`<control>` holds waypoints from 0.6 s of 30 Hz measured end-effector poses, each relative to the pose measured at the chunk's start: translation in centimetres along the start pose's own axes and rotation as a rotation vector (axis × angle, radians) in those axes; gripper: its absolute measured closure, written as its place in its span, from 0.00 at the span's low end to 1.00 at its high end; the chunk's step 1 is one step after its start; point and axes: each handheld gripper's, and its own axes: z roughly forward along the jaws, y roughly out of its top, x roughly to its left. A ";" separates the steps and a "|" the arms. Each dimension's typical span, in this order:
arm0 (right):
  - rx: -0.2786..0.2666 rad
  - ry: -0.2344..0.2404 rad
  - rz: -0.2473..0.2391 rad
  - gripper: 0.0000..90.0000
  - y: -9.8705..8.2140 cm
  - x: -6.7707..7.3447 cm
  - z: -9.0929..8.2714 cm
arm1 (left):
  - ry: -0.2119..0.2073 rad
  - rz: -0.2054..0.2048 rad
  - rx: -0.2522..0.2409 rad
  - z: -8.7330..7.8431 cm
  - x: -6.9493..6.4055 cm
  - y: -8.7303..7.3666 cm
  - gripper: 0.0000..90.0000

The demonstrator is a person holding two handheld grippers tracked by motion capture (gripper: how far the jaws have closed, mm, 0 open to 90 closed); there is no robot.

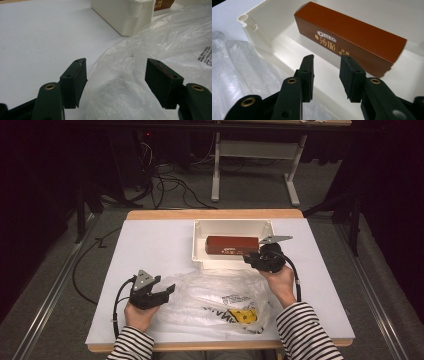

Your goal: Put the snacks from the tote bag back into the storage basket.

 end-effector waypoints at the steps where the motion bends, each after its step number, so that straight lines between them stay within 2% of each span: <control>1: -0.008 -0.002 0.002 0.70 -0.1 0.0 -0.3 | 0.000 0.002 0.000 -0.2 0.0 0.1 0.38; 11: -0.072 -0.003 0.026 0.64 -1.4 -0.6 -2.9 | 0.006 0.012 -0.004 -1.1 0.3 0.4 0.38; 18: -0.114 -0.002 0.048 0.62 -2.9 -1.5 -4.5 | 0.013 -0.001 -0.015 -1.6 0.7 0.3 0.38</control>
